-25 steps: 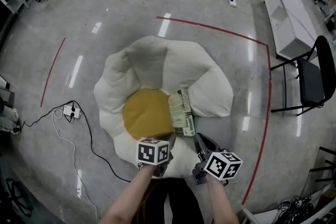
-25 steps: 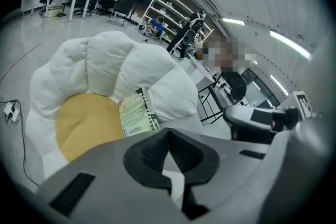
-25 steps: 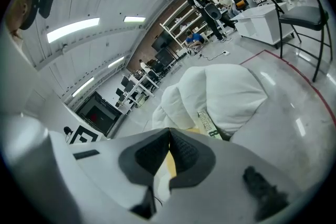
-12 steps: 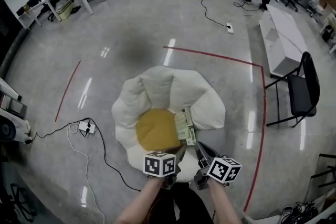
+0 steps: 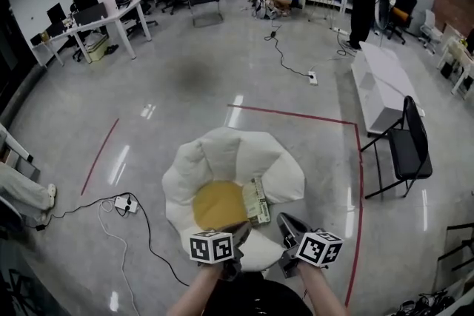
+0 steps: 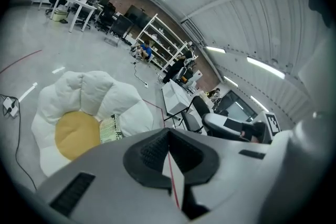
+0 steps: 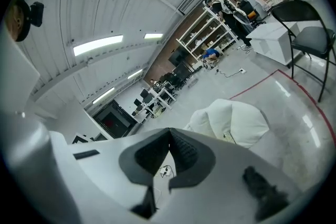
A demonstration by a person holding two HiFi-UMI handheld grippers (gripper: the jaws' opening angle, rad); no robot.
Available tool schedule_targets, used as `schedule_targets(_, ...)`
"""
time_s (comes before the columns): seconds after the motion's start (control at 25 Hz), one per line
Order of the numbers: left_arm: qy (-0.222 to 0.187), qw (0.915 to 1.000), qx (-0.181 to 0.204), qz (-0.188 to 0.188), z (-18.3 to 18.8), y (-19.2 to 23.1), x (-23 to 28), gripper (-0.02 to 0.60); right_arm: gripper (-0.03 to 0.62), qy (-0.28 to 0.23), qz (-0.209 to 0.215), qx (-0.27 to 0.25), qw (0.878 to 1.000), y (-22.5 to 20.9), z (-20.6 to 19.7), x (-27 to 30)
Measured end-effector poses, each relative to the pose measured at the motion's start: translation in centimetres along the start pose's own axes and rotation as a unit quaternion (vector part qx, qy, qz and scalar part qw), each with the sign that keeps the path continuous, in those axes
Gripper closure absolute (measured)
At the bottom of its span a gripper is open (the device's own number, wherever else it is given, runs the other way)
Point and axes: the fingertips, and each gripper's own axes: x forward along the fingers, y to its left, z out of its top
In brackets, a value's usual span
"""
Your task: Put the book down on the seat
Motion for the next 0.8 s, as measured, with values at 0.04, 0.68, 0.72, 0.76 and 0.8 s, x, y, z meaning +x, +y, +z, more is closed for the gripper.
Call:
schedule_targets(0.04,-0.007,1.0000,0.002,0.000,0.2,-0.2,-0.5,0.572,0.582,-0.004,0.002,-0.006,1.000,0.4,0.3,-0.4)
schedule_targets(0.68,-0.065,0.9975,-0.026,0.015,-0.2,-0.2,-5.4,0.571,0.582,-0.024,0.020,-0.082,0.996,3.8,0.1,-3.9)
schedule_targets(0.72,-0.066,0.9973,-0.027,0.016,-0.2,-0.1,-5.5,0.572,0.582,-0.021,0.019,-0.083,0.996,3.8,0.0,-3.9)
schedule_targets(0.76,-0.067,0.9972,-0.028,0.017,-0.1,-0.1,-5.5,0.572,0.582,-0.019,0.018,-0.084,0.996,3.8,-0.1,-3.9)
schedule_targets(0.8,-0.069,0.9971,-0.029,0.016,-0.1,-0.2,-5.6,0.572,0.582,-0.017,0.017,-0.084,0.996,3.8,-0.2,-3.9)
